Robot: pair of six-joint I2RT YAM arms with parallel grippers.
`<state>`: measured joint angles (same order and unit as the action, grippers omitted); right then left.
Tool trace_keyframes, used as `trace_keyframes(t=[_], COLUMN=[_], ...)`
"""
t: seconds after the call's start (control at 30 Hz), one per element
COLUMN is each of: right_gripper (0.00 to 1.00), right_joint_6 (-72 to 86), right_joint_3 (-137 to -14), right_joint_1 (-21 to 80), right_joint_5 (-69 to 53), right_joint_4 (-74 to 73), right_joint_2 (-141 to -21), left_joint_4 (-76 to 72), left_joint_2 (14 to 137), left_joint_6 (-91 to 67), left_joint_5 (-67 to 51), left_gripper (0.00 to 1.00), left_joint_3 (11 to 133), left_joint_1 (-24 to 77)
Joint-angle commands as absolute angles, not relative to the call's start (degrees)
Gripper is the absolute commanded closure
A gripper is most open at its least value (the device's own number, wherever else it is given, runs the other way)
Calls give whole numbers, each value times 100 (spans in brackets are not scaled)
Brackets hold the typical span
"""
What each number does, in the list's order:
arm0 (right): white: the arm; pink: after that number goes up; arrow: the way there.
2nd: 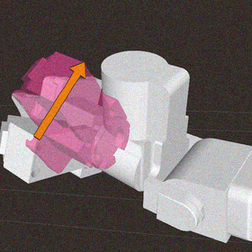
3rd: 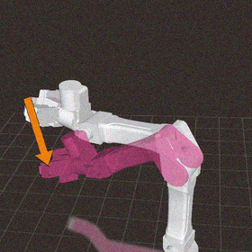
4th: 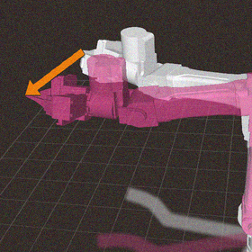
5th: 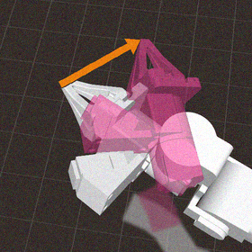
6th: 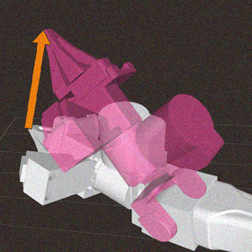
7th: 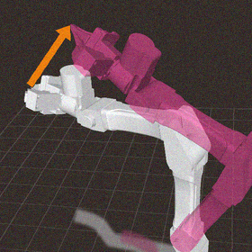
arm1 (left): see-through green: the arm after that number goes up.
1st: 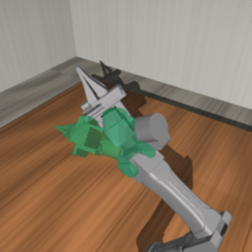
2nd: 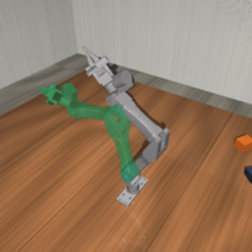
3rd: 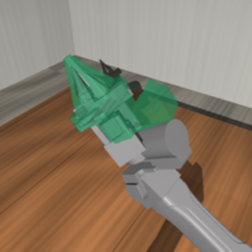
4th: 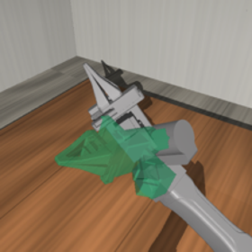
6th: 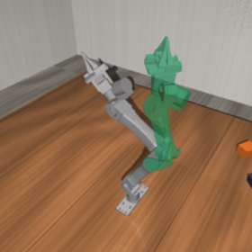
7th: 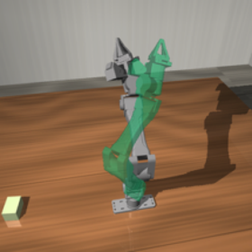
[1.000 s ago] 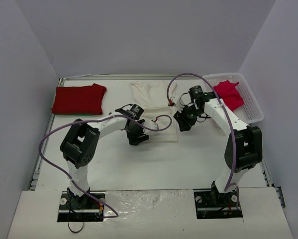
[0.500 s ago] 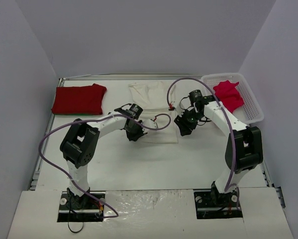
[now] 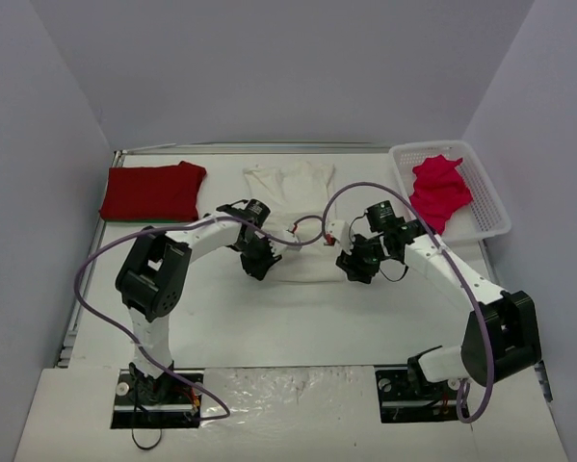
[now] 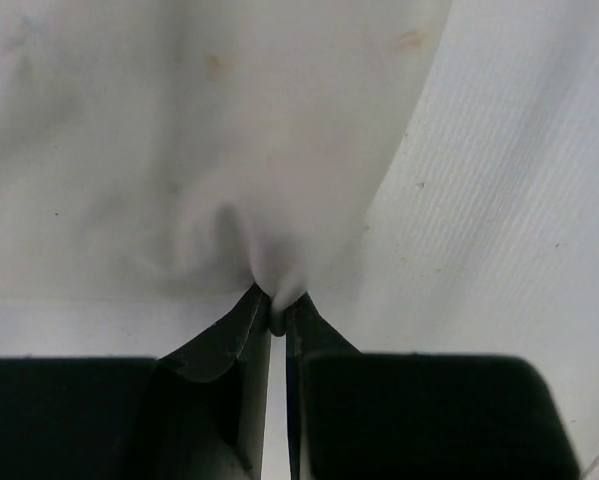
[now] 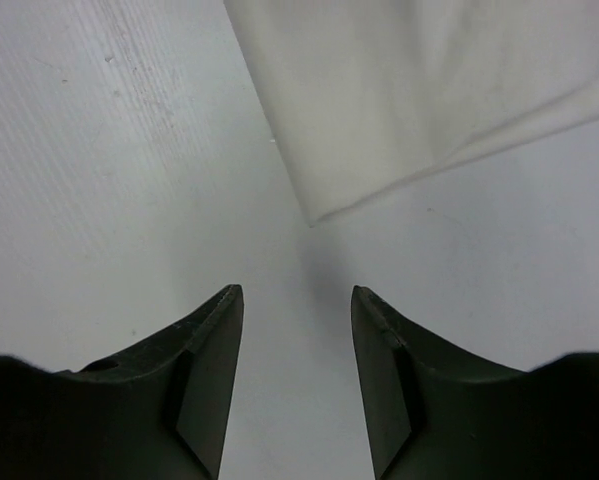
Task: Fold and stack the t-shirts
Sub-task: Grab one side of the 2/3 rectangular tshirt with both arms
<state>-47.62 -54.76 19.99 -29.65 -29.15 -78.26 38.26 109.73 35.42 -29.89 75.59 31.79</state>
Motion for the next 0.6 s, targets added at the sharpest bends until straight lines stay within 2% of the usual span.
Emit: trace_keyframes(t=[0.0,0.17,0.57], right_gripper=[57,60,60], right_joint_6=[-4939,-5045,-5247], right_joint_3=[-5353,-5396,-5792], right_joint_1=[2416,2689,2760], right_joint_5=[-2559,-2584,-3102], right_joint_4=[-2681,-2681,-2514], right_joint_2=[-8006,-8472,-9386], left_joint_4=[4280,4263,4465], left_joint_2=[11039,11048,11188], left_joint_6=[3481,3358,3375], left_joint_5=[-3243,-3427,-3753], left_gripper=[98,97,98], left_joint_3=[7778,7805,7954], left_joint_1=[3155,3120,3024])
